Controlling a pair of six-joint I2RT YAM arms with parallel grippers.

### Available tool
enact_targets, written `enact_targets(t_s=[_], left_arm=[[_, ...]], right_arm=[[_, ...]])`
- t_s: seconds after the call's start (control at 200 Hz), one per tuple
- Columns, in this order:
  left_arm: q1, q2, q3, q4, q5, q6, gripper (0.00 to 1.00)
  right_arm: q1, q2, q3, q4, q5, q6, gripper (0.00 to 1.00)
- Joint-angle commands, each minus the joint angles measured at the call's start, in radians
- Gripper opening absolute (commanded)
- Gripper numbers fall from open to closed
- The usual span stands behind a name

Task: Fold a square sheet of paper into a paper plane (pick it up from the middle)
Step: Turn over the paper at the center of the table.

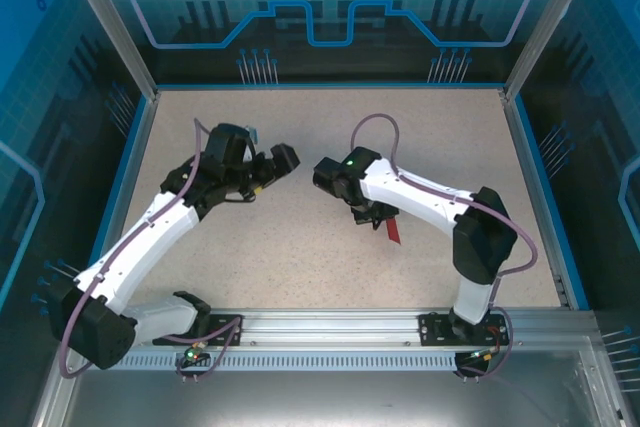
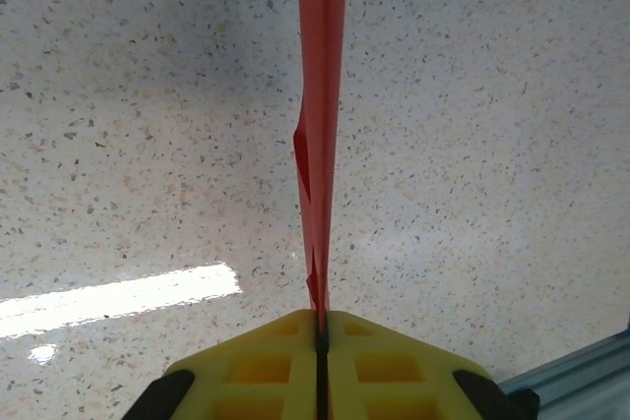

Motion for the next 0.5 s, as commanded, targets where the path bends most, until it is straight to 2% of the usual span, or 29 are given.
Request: enact_targets(t_s=[0.0, 0.275, 0.495], left_arm=[[0.010, -0.060, -0.074, -0.019, -0.097, 0.023, 0.99], [0.012, -0.230, -0.216, -0.099, -0.272, 0.012, 0.99], [0.012, -0.274, -0.248, -0.176, -0.329, -0.008, 0.99]], right_arm=[[0.031, 0.063, 0.065, -0.123, 0.043, 0.045, 0.10], [0.054, 0.235, 0.130, -0.043, -0.005, 0.030, 0.10], [0.066, 0.342, 0.138, 0.101, -0.103, -0.021, 0.10]])
